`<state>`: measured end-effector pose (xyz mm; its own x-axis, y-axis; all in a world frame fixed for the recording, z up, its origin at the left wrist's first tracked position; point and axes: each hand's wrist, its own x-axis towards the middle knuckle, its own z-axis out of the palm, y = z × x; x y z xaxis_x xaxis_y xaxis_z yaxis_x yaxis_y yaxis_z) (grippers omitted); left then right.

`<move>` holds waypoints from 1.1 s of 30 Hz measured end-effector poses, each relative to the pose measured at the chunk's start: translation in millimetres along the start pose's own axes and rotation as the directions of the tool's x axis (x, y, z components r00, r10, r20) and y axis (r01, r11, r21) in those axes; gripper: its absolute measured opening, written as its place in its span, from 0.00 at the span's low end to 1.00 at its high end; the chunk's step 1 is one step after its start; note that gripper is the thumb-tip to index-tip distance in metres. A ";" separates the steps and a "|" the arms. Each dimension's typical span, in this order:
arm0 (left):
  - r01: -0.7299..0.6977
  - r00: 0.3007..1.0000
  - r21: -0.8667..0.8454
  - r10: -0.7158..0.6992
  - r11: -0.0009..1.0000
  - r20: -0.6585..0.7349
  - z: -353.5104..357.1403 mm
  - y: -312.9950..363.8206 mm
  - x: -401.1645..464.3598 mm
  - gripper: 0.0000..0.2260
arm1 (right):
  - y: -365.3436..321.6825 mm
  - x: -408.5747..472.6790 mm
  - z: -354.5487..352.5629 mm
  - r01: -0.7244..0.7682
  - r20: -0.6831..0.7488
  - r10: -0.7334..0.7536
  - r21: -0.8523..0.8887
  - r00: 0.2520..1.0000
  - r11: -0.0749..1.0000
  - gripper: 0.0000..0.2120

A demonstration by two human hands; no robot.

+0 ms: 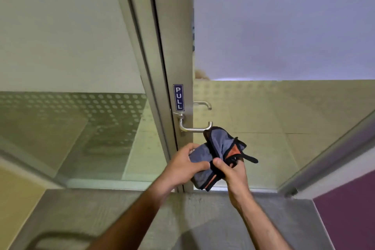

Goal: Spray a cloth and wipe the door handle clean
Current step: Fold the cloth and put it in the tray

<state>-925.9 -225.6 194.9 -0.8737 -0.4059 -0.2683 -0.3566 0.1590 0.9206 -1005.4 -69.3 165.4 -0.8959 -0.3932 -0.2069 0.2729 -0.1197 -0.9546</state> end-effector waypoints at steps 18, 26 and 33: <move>-0.065 0.955 -0.001 0.062 0.998 -0.291 11.7 -33.5 -193.6 0.21 | 8.2 -133.5 6.7 -0.187 0.135 0.170 0.132 0.976 0.973 0.12; -0.018 0.932 -0.086 -0.015 0.996 -0.361 47.2 -52.7 -268.3 0.23 | -4.5 -187.6 -36.3 -0.622 0.430 0.481 0.294 0.764 0.726 0.16; -0.048 0.892 -0.156 -0.028 0.987 -0.451 83.3 -37.5 -329.4 0.21 | -21.8 -211.7 -75.9 -0.568 0.550 0.448 0.059 0.705 0.821 0.19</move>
<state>-652.3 -23.0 225.2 -0.6203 -0.7722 -0.1372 -0.2580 0.0357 0.9655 -848.3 85.7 213.8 -0.3171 -0.8319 -0.4553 0.7534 0.0707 -0.6537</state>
